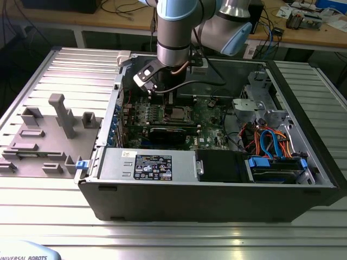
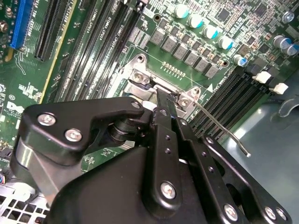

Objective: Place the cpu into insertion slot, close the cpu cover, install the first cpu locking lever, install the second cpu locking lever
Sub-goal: 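Close the cpu cover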

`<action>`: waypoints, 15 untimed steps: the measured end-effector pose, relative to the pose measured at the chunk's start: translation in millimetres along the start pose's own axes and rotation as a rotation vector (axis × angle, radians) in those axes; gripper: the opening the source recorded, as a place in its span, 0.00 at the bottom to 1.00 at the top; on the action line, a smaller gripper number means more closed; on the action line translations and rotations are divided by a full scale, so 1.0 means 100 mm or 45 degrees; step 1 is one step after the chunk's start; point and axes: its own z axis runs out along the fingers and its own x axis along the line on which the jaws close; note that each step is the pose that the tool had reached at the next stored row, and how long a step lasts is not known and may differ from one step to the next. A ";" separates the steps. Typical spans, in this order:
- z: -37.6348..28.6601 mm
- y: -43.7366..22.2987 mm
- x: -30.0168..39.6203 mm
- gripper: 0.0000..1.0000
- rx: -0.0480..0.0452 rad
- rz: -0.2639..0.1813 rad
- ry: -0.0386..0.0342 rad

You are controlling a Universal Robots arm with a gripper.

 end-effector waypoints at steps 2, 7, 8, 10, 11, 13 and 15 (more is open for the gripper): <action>-0.002 -0.016 0.000 0.11 0.000 0.000 0.0004; 0.008 -0.032 0.000 0.11 0.000 -0.001 0.0010; 0.014 -0.031 0.000 0.11 0.000 -0.001 0.0013; 0.025 -0.032 0.000 0.11 0.000 -0.001 0.0020; 0.033 -0.032 0.000 0.11 0.001 -0.001 0.0024; 0.047 -0.032 -0.002 0.11 0.005 -0.001 0.0032; 0.052 -0.001 -0.002 0.11 0.015 -0.001 0.0123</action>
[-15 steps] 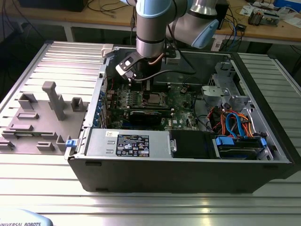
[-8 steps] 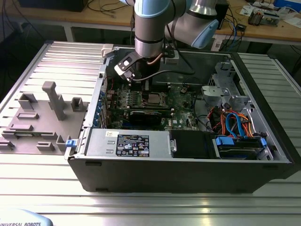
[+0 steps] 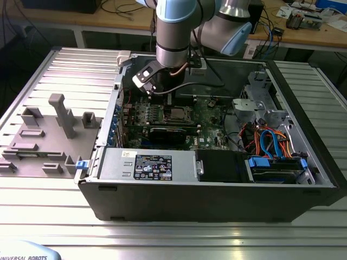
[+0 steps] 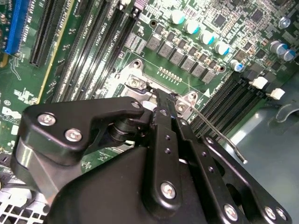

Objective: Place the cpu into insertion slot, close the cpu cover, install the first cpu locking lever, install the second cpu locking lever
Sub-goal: 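Close the cpu cover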

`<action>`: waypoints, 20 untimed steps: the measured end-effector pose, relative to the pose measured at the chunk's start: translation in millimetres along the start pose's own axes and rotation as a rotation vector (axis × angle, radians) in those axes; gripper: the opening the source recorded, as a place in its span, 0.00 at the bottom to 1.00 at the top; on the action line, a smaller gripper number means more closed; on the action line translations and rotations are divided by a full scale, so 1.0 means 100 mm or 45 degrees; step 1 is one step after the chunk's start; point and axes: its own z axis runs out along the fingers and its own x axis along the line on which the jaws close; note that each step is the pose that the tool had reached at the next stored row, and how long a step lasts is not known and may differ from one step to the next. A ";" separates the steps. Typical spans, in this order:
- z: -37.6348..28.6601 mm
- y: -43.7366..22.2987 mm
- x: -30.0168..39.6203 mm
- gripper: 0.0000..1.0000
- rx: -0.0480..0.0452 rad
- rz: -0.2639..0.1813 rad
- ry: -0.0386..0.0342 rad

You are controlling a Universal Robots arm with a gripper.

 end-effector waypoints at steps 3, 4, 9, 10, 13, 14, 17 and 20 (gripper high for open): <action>0.012 0.100 -0.002 0.11 0.016 0.000 0.0090; 0.012 0.113 -0.003 0.11 0.016 0.000 0.0098; 0.007 0.117 -0.002 0.11 0.015 0.000 0.0128; 0.002 0.117 -0.002 0.11 0.015 0.000 0.0131; -0.097 0.115 0.001 0.11 0.015 0.000 0.0133; -0.118 0.115 0.001 0.11 0.015 0.000 0.0130; -0.119 0.114 0.001 0.11 0.015 0.000 0.0129; -0.115 0.114 0.000 0.11 0.015 0.000 0.0128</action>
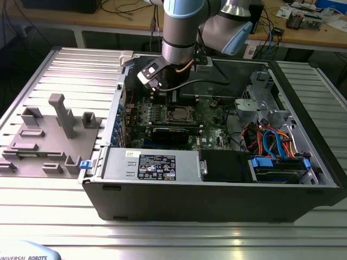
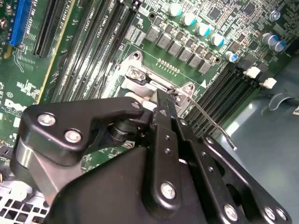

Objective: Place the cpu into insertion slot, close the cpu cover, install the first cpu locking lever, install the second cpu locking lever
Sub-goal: 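Close the cpu cover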

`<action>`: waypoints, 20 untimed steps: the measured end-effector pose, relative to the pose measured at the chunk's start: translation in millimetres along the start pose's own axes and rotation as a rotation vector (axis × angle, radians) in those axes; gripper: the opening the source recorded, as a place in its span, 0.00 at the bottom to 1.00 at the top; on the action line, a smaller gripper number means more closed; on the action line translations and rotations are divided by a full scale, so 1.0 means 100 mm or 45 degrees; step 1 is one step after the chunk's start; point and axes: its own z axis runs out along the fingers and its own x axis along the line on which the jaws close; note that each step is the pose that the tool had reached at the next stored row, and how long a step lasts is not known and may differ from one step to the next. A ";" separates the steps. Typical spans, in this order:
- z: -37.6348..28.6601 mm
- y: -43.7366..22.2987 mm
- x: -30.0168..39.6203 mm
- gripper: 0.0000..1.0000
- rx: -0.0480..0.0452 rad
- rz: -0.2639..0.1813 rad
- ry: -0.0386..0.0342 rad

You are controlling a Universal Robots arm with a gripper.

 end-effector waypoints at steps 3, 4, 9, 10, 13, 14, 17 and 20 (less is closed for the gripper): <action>0.045 -0.018 -0.001 0.11 0.000 0.000 0.0000; 0.055 -0.023 -0.001 0.11 0.000 0.000 0.0000; 0.105 -0.034 -0.003 0.11 0.000 0.000 -0.0006; 0.108 -0.036 -0.003 0.11 0.000 0.000 -0.0008; 0.107 -0.036 -0.001 0.11 0.000 0.000 0.0005; 0.100 -0.036 0.000 0.11 -0.001 0.000 0.0013; 0.049 -0.038 0.000 0.11 0.000 0.000 0.0003; 0.042 -0.033 0.000 0.11 0.000 0.000 0.0003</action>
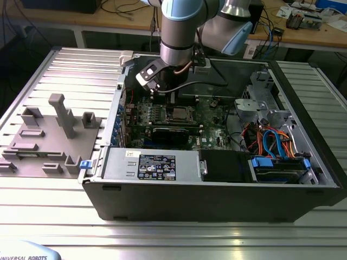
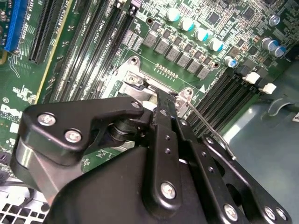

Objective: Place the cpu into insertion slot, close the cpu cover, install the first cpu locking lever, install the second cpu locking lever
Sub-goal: 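Close the cpu cover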

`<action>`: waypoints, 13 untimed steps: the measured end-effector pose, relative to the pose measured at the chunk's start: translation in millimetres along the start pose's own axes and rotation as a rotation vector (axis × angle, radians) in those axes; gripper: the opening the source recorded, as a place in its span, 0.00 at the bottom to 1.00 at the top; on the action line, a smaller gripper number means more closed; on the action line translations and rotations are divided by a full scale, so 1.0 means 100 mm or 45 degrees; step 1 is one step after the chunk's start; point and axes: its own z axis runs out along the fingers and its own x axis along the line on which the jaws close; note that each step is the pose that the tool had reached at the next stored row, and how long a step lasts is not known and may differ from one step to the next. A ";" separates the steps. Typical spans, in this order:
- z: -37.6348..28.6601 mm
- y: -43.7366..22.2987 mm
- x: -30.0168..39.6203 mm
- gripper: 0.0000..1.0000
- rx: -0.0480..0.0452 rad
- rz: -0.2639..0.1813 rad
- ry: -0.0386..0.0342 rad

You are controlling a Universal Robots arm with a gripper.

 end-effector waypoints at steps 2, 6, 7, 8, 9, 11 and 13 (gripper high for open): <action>-0.001 0.026 -0.001 0.11 0.001 0.000 -0.0003; -0.004 0.162 -0.004 0.11 0.003 0.000 -0.0001; -0.005 0.193 -0.004 0.11 0.004 0.000 -0.0002; -0.005 0.211 -0.005 0.11 0.004 0.000 -0.0002; -0.005 0.228 -0.005 0.11 0.004 0.000 -0.0001; -0.006 0.282 -0.006 0.11 0.005 0.000 -0.0001; -0.007 0.296 -0.006 0.11 0.005 0.000 -0.0001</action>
